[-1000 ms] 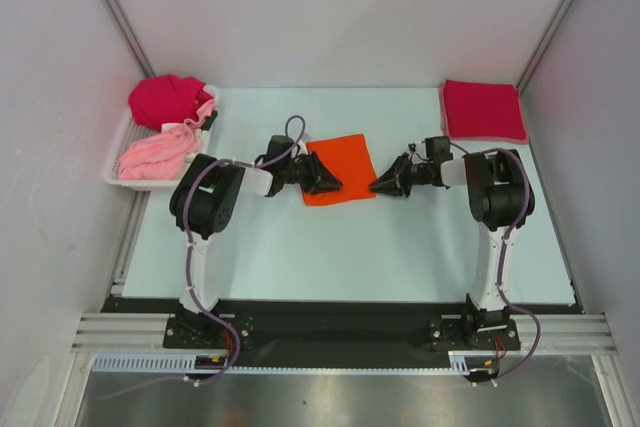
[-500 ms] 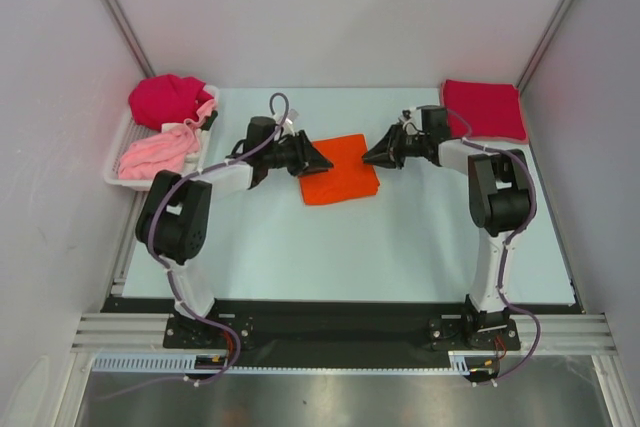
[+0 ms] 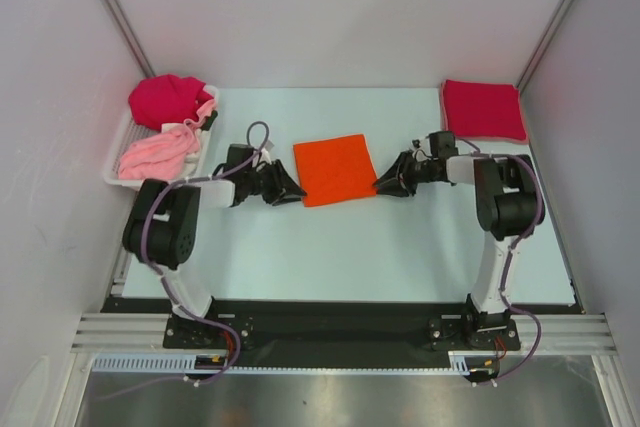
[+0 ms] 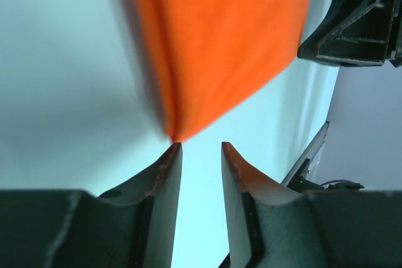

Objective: Fold and stack the t-shirts
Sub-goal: Fold the tshirt, then neatly place the folded tshirt to the corner

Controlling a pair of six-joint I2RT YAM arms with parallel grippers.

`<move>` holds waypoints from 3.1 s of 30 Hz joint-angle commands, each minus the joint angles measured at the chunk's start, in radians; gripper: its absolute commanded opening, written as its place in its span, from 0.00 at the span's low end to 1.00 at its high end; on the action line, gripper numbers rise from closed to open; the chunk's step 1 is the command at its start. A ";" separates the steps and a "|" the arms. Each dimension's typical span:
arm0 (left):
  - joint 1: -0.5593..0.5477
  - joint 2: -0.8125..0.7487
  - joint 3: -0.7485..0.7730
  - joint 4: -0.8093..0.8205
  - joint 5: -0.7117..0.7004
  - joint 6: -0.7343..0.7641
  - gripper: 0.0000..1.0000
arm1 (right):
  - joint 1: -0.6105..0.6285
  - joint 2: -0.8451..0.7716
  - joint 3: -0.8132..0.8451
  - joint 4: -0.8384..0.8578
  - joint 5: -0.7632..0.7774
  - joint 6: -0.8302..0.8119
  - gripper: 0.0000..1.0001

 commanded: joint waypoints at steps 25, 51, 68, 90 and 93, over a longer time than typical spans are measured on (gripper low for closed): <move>-0.705 -0.269 -0.163 0.197 -1.168 -1.144 0.83 | -0.202 -0.698 -0.073 -0.550 0.415 -0.200 0.62; -0.759 0.219 0.247 -0.069 -1.386 -1.515 0.70 | -0.299 -0.482 0.094 -0.463 0.314 -0.219 0.64; -0.727 0.260 0.270 -0.087 -1.369 -1.581 0.32 | -0.220 -0.190 0.289 -0.442 0.159 -0.301 0.77; -0.644 -0.089 -0.107 0.252 -1.142 -1.329 0.02 | 0.036 0.098 0.377 -0.253 -0.031 -0.275 0.85; -0.631 -0.120 -0.116 0.251 -1.136 -1.314 0.01 | 0.040 0.089 0.343 -0.245 -0.027 -0.274 0.85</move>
